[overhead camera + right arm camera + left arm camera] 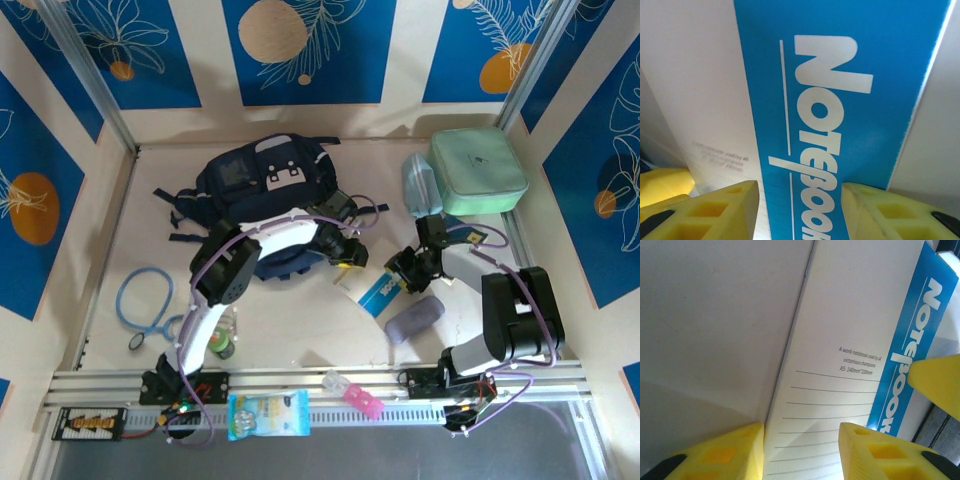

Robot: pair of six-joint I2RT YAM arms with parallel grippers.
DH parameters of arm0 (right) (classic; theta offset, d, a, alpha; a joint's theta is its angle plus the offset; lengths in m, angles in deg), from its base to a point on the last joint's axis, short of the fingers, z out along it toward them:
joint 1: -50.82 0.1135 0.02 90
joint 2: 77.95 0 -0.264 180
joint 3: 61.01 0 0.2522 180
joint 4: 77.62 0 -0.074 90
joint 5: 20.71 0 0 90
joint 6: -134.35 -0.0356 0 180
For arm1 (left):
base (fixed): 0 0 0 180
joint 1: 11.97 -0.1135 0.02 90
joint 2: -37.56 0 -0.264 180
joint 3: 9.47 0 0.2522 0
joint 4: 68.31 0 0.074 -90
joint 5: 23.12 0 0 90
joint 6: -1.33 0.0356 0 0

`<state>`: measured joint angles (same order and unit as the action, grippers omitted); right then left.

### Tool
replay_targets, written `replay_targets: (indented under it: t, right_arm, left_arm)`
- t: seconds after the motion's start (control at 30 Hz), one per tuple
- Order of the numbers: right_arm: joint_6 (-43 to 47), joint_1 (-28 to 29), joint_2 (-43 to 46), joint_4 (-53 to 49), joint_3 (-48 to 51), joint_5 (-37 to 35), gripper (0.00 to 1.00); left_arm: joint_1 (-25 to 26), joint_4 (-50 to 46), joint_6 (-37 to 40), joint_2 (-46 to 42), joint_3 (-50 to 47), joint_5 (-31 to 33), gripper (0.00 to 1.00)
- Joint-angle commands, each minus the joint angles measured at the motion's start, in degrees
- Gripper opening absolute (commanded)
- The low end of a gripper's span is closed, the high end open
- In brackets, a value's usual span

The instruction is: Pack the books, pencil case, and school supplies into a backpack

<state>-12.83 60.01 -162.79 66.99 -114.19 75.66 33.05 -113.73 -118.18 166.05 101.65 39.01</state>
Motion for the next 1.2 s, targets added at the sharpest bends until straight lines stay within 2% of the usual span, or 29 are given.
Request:
replay_targets:
  t: [0.0,0.3,0.37,0.43,0.57,0.73,0.93,1.07,1.17]
  right_arm:
    - [-2.57,1.79,-4.26,7.1,2.18,7.52,0.49]
    - [-2.25,1.97,-3.52,5.9,2.09,5.1,0.49]
    - [-2.27,1.95,-3.26,6.03,2.27,5.03,0.49]
    - [-2.32,1.86,-3.07,6.81,2.77,5.32,0.49]
    - [-2.66,1.7,-3.05,7.19,3.33,5.41,0.49]
    - [-2.38,1.36,-2.64,6.66,3.47,4.73,0.48]
    - [-0.72,1.36,-1.92,4.5,2.52,2.55,0.48]
    - [-0.12,1.29,-1.74,3.83,2.3,1.64,0.48]
    - [0.3,1.33,-1.43,3.42,2.09,1.2,0.48]
  left_arm:
    - [2.06,2.73,0.09,-1.74,2.31,-10.25,0.4]
    - [1.75,2.9,-0.33,-6.05,0.52,-9.75,0.41]
    - [1.75,4.18,-1.42,-5.92,0.07,-10.76,0.44]
    - [1.68,5.69,-2.58,-5.77,-0.25,-11.8,0.51]
    - [1.56,8.59,-4.88,-5.14,-0.94,-13.34,0.51]
    - [0.71,3.99,-1.85,-5.43,-0.24,-8.98,0.44]
    - [-0.88,-0.34,1.42,-6.71,0.28,-6.36,0.41]
    - [-1.45,-1.36,2.08,-6.77,0.55,-6.08,0.35]
    - [-1.84,-2.72,2.93,-7.01,0.99,-4.99,0.26]
